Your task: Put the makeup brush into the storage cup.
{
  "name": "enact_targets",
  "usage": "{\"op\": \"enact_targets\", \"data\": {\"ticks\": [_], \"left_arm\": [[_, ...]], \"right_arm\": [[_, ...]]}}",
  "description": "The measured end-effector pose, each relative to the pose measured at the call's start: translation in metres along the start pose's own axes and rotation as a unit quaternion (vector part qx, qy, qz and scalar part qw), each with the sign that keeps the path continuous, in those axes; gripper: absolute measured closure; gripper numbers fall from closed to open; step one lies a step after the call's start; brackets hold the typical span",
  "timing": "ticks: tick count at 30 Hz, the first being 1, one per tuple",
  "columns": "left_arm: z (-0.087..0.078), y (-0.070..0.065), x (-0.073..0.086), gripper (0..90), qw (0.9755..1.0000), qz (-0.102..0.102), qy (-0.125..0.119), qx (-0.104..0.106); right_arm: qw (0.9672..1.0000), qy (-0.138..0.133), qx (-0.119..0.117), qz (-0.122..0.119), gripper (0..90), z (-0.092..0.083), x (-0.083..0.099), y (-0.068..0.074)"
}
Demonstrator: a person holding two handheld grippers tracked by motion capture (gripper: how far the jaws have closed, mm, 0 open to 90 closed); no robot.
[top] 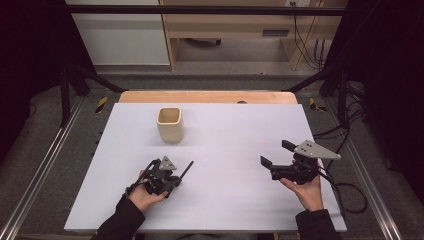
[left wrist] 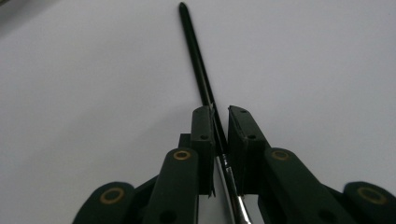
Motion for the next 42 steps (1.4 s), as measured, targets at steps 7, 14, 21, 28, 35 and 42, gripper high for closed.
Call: {"op": "enact_targets", "data": {"ticks": [7,14,21,28,35,42], "left_arm": [[-0.001,0.0,0.0,83.2,1.0,0.006,0.002,0.007],[-0.003,-0.001,-0.002,77.2,0.9998,0.015,0.006,0.011],[-0.021,0.001,-0.014,59.1,0.9998,0.017,-0.005,0.005],[-0.026,0.002,-0.025,39.7,0.9991,0.036,0.024,0.005],[-0.023,0.004,-0.034,31.8,0.997,0.051,0.057,0.011],[-0.012,0.003,-0.042,35.3,0.9945,0.061,0.083,0.018]], "right_arm": [[1.0,0.0,0.0,0.001,6.2,0.0,0.0,0.0],[1.0,0.001,0.001,0.0,6.2,0.0,0.0,0.0],[1.0,0.001,0.002,-0.001,6.2,0.0,0.0,0.0],[1.0,0.005,0.003,-0.001,6.2,0.001,0.0,0.0],[0.9999,0.009,0.006,-0.002,6.2,0.001,0.0,0.0],[0.9999,0.01,0.006,-0.001,6.2,0.002,0.0,0.0]]}}
Point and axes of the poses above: each handheld gripper's, and its own axes: z roughly forward along the jaws, x roughly out of its underside, y roughly to its left, the point moved 1 cm from there along z, roughly forward along the jaws, and after that the axes turned 11 degrees about z, right-handed, at the moved point
